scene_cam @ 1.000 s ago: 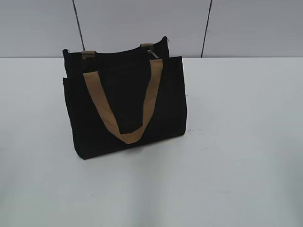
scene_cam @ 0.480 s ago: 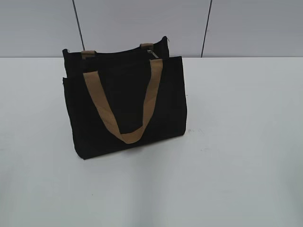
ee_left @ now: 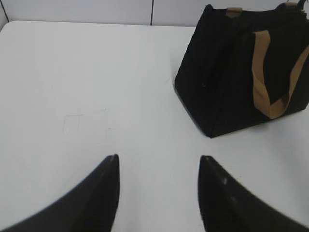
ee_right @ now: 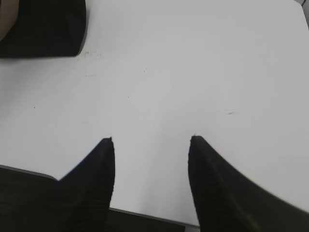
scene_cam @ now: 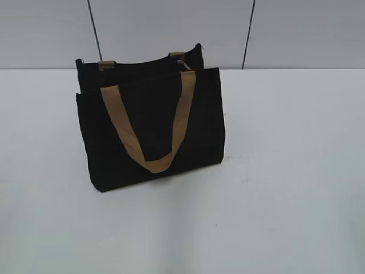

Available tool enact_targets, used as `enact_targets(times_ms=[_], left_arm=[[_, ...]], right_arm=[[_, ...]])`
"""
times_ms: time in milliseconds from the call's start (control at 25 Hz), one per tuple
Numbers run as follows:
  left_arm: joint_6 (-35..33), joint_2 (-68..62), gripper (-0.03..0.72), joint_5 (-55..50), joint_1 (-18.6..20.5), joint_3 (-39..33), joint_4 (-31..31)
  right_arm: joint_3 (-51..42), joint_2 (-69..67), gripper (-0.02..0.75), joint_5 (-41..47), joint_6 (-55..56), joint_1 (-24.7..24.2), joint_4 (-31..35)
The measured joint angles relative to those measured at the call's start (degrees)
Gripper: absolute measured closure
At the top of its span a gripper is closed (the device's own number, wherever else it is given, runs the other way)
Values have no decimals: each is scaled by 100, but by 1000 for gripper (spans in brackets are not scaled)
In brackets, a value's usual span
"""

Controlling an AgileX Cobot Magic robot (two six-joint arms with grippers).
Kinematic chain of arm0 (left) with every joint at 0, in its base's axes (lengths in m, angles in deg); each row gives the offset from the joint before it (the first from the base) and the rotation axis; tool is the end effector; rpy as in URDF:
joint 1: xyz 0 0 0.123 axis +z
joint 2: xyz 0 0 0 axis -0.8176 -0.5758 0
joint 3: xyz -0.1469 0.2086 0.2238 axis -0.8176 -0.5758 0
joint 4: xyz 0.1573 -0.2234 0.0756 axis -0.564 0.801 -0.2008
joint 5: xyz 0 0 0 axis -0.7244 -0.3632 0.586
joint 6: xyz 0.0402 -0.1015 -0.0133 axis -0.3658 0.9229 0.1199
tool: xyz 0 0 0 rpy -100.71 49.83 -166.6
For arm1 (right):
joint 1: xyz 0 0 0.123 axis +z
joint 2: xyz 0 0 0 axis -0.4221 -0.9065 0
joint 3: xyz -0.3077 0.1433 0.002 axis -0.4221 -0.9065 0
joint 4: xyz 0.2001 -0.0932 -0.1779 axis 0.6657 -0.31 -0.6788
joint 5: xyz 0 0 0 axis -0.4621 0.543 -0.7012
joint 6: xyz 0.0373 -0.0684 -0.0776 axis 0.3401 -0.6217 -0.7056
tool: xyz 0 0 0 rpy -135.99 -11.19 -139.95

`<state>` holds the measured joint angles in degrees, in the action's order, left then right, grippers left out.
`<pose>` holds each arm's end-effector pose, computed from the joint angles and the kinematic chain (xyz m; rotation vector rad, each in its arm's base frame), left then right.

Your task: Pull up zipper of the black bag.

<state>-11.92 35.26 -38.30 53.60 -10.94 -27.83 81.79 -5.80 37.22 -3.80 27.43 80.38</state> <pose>-0.0213 -0.0144 0.2938 0.1801 1.9954 -0.1046 -0.0174 0.0124 0.2759 -0.2607 2.0723 0.0672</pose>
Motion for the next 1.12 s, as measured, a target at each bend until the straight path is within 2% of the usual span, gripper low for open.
enact_targets(times_ms=[1120], left_arm=[[-29, 0, 293, 0, 0, 0, 5]], right_arm=[[-5, 0, 348, -30, 4, 0, 168]])
